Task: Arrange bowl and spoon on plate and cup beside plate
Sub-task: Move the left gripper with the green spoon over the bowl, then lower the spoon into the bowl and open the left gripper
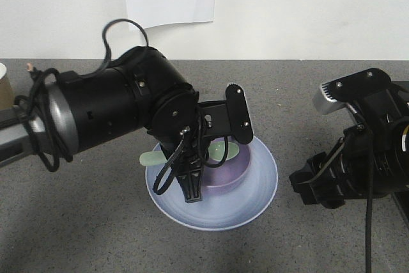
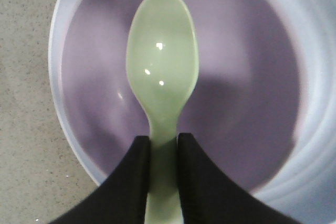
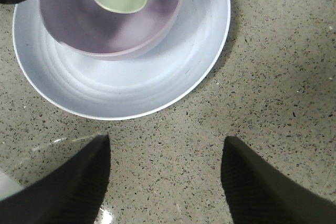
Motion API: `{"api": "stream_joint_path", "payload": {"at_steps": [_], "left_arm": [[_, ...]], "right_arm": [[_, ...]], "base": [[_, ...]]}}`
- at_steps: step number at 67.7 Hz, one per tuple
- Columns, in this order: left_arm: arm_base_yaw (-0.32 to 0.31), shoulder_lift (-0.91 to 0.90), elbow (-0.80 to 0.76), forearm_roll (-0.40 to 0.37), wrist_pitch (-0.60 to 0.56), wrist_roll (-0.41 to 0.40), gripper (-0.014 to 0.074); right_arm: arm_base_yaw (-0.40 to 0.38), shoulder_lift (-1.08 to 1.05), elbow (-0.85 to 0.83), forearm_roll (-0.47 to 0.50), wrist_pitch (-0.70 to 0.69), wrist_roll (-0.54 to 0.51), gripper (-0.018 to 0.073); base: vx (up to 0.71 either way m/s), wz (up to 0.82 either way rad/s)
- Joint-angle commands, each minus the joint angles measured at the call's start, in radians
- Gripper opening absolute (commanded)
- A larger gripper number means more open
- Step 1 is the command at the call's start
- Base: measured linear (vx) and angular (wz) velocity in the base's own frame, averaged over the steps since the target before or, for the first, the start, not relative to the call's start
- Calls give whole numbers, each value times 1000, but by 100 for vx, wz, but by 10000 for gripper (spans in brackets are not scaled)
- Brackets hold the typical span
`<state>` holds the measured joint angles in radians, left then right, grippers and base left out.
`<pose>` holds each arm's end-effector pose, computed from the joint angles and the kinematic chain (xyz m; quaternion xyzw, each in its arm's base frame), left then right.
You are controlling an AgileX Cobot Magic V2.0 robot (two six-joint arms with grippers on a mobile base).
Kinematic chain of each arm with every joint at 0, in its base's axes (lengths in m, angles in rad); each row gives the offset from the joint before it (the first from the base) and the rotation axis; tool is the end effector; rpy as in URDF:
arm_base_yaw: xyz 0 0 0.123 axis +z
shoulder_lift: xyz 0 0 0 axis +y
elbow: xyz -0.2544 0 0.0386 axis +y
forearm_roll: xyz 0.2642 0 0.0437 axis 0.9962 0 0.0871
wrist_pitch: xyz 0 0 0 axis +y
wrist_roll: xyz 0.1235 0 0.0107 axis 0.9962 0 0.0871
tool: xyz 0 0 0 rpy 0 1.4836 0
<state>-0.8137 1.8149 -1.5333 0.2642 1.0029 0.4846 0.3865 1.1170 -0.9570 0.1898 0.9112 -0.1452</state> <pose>0.3019 -0.2798 0.2172 0.6279 0.7463 0.0905 0.2016 0.2335 0.1150 0.2681 -0.2176 0.9284 0.1225 0.2752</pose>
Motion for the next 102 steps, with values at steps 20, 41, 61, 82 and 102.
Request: {"api": "stream_joint_path", "payload": {"at_steps": [20, 41, 61, 82, 102], "left_arm": [[-5, -38, -32, 30, -23, -16, 69], [-5, -38, -32, 29, -4, -16, 180], [-5, -39, -32, 23, -12, -40, 262], [12, -57, -69, 22, 58, -153, 262], [156, -209, -68, -45, 174, -287, 262]], "right_arm": [[-5, -21, -25, 6, -47, -5, 456], [-5, -21, -25, 6, -47, -5, 456], [-5, -21, -25, 6, -47, -5, 456], [-5, -21, -25, 6, -48, -5, 456], [-5, -21, -25, 6, -48, -5, 456]], "base": [[0, 0], [0, 0], [0, 0], [0, 0], [0, 0]]}}
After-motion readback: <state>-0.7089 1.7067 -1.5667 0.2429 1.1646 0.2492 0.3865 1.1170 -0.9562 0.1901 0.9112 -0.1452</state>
